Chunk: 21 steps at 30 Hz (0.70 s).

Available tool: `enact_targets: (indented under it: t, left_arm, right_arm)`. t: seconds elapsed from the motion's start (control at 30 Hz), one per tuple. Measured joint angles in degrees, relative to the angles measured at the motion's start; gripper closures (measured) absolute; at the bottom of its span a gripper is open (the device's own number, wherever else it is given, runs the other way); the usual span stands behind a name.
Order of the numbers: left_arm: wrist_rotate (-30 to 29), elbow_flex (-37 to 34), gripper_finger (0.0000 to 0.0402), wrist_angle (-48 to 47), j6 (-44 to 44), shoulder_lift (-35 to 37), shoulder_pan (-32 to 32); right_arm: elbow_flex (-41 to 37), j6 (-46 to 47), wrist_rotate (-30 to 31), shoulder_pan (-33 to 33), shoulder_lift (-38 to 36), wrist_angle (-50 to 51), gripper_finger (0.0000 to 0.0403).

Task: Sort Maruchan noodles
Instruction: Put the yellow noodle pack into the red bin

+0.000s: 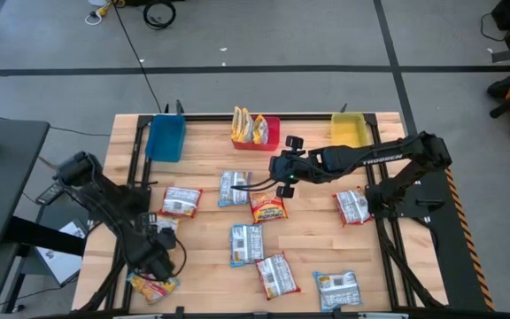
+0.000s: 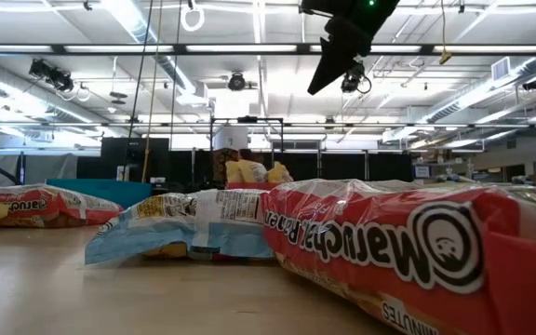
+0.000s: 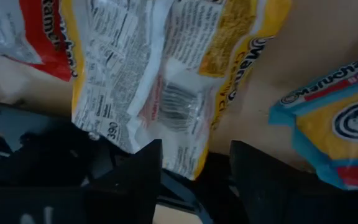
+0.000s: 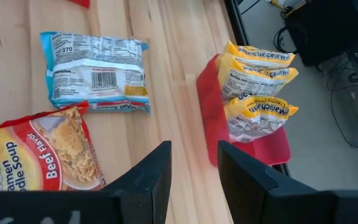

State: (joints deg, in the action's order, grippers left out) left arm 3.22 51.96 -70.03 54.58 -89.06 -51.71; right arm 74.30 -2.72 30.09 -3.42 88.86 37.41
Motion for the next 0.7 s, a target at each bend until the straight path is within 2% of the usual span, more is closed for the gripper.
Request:
enact_targets:
  t: [0.13, 0.23, 0.37, 0.53, 0.7]
  left_arm:
    - [-0.99, 0.02, 0.0175, 0.21, -0.21, -2.10, -0.38]
    - [-4.57, -0.06, 0.0154, 0.06, -0.34, -3.19, -1.08]
    - [-6.65, -3.37, 0.0149, 2.34, 0.26, -3.30, -1.32]
    - [-5.95, -7.84, 0.0179, 5.87, 0.58, -2.85, -1.32]
    - [-8.55, -6.68, 0.0241, 4.70, 0.39, -3.08, -1.32]
  right_arm:
    - [0.00, 0.66, -0.07, -0.03, 0.01, -0.02, 0.0269]
    - [0.00, 1.07, -0.09, -0.07, 0.02, -0.04, 0.0269]
    - [0.00, 1.01, -1.08, -0.04, 0.04, -0.02, 0.0269]
    - [0.00, 1.07, -3.07, -0.33, 0.04, 0.01, 0.0269]
    - [0.00, 0.17, -3.15, -0.61, 0.04, 0.02, 0.0269]
